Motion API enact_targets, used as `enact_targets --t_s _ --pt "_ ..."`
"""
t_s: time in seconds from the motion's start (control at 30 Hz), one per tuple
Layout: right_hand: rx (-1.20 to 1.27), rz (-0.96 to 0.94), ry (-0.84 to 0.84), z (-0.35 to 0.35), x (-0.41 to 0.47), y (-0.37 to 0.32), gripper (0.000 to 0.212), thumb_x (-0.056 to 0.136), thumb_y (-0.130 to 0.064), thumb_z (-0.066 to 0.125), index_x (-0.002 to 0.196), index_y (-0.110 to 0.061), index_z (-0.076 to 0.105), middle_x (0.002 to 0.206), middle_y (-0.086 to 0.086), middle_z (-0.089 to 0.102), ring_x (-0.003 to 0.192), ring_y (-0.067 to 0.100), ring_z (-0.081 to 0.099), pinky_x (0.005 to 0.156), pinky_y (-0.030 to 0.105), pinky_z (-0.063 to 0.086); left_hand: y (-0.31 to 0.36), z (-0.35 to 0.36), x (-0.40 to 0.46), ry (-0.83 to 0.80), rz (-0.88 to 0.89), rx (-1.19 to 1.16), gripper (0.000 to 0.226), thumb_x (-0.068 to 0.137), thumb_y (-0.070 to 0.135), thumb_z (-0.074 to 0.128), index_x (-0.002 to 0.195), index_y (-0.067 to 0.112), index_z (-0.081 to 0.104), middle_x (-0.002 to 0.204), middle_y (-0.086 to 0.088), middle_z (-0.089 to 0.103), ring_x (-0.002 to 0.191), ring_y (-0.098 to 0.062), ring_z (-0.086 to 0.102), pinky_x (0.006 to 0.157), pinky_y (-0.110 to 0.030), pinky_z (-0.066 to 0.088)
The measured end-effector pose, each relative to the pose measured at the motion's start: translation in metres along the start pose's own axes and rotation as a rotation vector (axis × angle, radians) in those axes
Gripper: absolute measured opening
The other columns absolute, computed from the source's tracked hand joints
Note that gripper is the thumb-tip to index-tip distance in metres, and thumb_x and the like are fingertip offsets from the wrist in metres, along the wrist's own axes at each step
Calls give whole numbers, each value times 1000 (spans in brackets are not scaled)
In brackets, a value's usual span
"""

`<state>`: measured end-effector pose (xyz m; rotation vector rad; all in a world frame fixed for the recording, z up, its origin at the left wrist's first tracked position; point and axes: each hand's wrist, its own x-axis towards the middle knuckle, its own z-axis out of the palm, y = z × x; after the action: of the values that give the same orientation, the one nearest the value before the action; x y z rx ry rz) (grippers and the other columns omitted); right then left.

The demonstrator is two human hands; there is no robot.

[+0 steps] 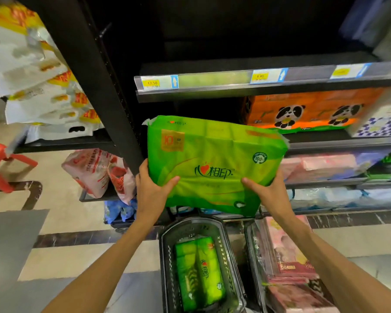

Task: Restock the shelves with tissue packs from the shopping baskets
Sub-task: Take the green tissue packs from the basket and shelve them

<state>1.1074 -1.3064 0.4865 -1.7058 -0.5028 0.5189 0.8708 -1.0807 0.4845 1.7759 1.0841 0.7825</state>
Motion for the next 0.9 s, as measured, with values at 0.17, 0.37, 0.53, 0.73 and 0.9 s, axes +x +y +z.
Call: enact_targets --t_s 0.17,0.37,0.53,0.73,0.9 --pt "-92 -132 11 -11 59 -17 102 59 -62 92 138 -40 32 135 -1 56 126 16 57 108 43 50 15 29 31 100 41 -37 103 69 48 91 149 29 29 142 2 55 130 -18 55 108 -47 49" --pt "-72 -283 0 -6 129 -19 100 69 -36 94 147 -19 34 139 1 57 130 10 56 112 37 47 18 62 75 171 99 -98 91 74 41 90 141 19 33 132 3 63 121 -13 62 101 -38 53" --pt "-18 -301 -4 7 178 -8 67 75 -22 89 133 -23 56 124 -17 69 119 3 64 99 25 53 10 86 126 258 77 -76 84 75 15 91 141 15 39 137 -8 61 125 -18 58 111 -34 44" --pt "-79 -255 -76 20 218 24 69 77 -24 91 137 -19 58 130 -5 69 125 13 63 107 40 52 -22 102 158 246 95 -3 56 77 15 89 115 38 56 120 5 67 117 -14 64 105 -30 47" --pt "-225 -308 -64 41 258 17 65 74 -47 90 122 -35 48 124 3 61 120 16 59 106 33 49 -39 106 181 198 44 40 104 75 56 83 144 -2 32 90 4 61 69 -2 56 66 -6 44"
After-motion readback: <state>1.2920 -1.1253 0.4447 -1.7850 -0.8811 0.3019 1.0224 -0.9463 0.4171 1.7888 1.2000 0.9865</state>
